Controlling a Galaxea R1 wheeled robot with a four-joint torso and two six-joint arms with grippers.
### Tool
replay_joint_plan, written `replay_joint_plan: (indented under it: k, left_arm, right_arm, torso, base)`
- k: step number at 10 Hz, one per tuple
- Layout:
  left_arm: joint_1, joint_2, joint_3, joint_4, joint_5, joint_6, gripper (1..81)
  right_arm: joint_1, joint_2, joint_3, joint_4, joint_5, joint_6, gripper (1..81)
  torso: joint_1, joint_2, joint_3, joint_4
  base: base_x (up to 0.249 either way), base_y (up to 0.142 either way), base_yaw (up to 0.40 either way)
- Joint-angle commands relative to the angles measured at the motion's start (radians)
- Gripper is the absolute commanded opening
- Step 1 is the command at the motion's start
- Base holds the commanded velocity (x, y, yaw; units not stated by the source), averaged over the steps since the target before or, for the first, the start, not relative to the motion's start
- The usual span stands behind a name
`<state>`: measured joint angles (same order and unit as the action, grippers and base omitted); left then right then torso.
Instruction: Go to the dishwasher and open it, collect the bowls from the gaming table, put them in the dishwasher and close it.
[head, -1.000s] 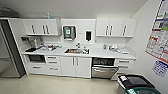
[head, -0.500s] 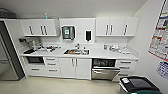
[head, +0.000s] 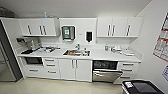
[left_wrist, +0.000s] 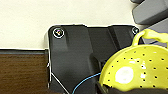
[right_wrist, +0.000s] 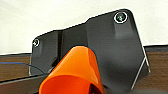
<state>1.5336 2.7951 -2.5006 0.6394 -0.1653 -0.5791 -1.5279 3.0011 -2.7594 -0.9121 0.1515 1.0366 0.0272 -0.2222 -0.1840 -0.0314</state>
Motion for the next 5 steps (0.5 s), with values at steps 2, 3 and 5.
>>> replay_joint_plan:
  k: [2, 3, 5]
  left_arm:
    - [-0.036, -0.012, 0.008, -0.003, 0.029, -0.001, 1.0]
    - [-0.036, -0.014, 0.008, -0.003, 0.029, -0.001, 1.0]
    - [-0.036, -0.014, 0.009, -0.003, 0.029, 0.001, 1.0]
  right_arm:
    - [0.044, -0.011, -0.008, -0.004, -0.044, -0.003, 1.0]
    - [0.044, -0.011, -0.008, -0.005, -0.044, -0.003, 1.0]
    - [0.042, -0.012, -0.008, -0.004, -0.044, -0.001, 1.0]
  torso:
    - [0.0, 0.0, 0.0, 0.0]
    - [0.0, 0.0, 0.0, 0.0]
    - [0.0, 0.0, 0.0, 0.0]
  base:
    - [0.143, 0.0, 0.0]
    - [0.143, 0.0, 0.0]
    - [0.143, 0.0, 0.0]
